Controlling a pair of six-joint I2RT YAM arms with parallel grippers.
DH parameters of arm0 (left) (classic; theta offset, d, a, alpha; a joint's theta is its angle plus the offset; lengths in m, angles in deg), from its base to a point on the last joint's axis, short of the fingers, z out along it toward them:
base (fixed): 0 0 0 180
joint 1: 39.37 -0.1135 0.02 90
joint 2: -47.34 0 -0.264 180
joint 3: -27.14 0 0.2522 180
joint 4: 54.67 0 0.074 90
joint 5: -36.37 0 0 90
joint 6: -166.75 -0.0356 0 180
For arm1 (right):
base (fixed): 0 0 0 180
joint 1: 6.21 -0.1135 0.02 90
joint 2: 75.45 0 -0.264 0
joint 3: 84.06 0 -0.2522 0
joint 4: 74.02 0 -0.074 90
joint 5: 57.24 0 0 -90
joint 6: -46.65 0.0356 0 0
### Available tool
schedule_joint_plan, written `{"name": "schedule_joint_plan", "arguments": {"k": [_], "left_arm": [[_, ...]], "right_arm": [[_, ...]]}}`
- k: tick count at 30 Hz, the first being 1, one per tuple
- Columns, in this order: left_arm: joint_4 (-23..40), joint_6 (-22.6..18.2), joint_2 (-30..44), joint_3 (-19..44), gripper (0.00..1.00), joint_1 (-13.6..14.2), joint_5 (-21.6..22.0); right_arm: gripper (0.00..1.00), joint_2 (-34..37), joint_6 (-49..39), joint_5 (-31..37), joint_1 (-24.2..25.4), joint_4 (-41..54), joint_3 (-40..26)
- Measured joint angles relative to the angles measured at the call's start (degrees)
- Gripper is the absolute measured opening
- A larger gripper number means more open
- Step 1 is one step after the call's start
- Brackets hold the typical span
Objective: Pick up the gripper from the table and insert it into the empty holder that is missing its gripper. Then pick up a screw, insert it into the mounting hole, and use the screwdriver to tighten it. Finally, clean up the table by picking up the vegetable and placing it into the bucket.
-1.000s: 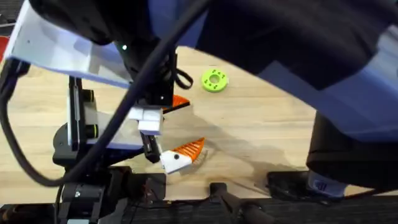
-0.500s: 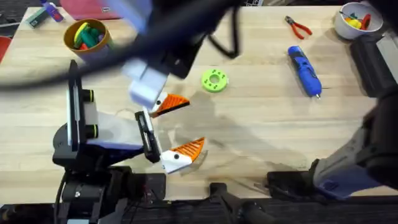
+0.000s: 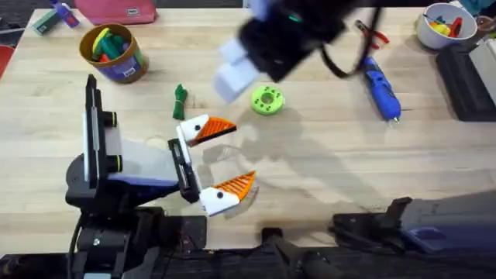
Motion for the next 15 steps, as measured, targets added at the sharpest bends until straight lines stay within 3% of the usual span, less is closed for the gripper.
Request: {"name": "schedule_joint_plan", "arguments": {"k": [8, 15], "left_arm": [[0.0, 0.0, 0.0, 0.0, 0.985, 0.0, 0.0], [0.0, 0.0, 0.0, 0.0, 0.985, 0.0, 0.0]], "right_arm": [[0.994, -14.3, 6.6, 1.1, 14.7, -2.1, 19.6], [0.994, -16.5, 8.0, 1.3, 29.0, 0.1, 23.8]]}}
